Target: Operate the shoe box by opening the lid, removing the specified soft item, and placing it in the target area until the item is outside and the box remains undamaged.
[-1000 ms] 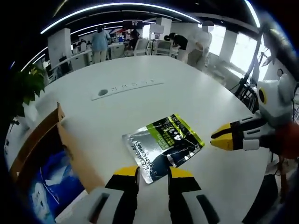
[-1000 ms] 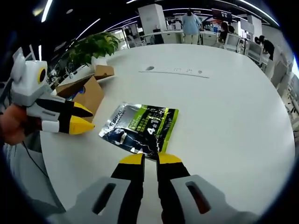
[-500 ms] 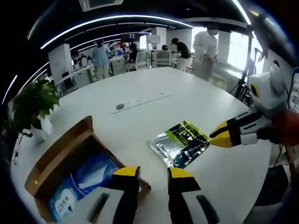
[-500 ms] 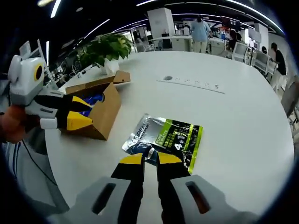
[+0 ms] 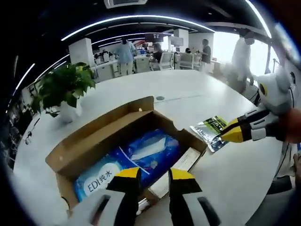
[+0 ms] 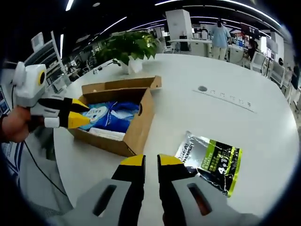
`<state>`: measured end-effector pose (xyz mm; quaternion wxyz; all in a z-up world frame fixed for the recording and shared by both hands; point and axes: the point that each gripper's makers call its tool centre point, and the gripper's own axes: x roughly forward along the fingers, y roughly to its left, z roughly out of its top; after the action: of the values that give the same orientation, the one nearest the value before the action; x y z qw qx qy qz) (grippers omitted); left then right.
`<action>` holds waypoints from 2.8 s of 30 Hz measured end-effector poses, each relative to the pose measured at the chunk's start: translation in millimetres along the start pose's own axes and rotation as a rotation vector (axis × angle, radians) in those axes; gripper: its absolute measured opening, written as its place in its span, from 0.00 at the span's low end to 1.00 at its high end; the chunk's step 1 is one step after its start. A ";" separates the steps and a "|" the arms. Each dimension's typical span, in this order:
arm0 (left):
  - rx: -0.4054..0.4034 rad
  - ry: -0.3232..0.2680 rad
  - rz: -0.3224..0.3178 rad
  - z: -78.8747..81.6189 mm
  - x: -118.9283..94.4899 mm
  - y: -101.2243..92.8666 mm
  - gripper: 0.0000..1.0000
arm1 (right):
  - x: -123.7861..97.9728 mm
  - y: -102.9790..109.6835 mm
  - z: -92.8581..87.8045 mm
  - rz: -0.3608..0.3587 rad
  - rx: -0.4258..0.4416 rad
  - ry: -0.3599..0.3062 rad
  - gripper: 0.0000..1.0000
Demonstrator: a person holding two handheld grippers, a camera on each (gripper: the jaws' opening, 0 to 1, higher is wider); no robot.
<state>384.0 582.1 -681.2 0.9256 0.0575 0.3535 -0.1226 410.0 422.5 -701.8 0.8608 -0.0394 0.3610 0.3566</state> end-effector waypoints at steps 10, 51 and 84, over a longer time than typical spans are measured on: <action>-0.097 0.007 0.093 -27.8 -26.5 62.4 0.23 | 22.1 18.2 15.0 0.000 0.008 -0.003 0.05; -0.263 -0.015 0.144 -63.9 -45.5 131.2 0.23 | 133.3 117.7 44.5 0.212 -0.109 0.122 0.11; -0.286 -0.036 0.147 -61.3 -44.2 137.2 0.23 | 138.0 128.3 37.7 0.219 -0.067 0.156 0.06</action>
<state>349.7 734.3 -694.6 0.9369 -0.0511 0.3458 -0.0041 416.9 610.8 -739.4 0.7843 -0.0559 0.4169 0.4559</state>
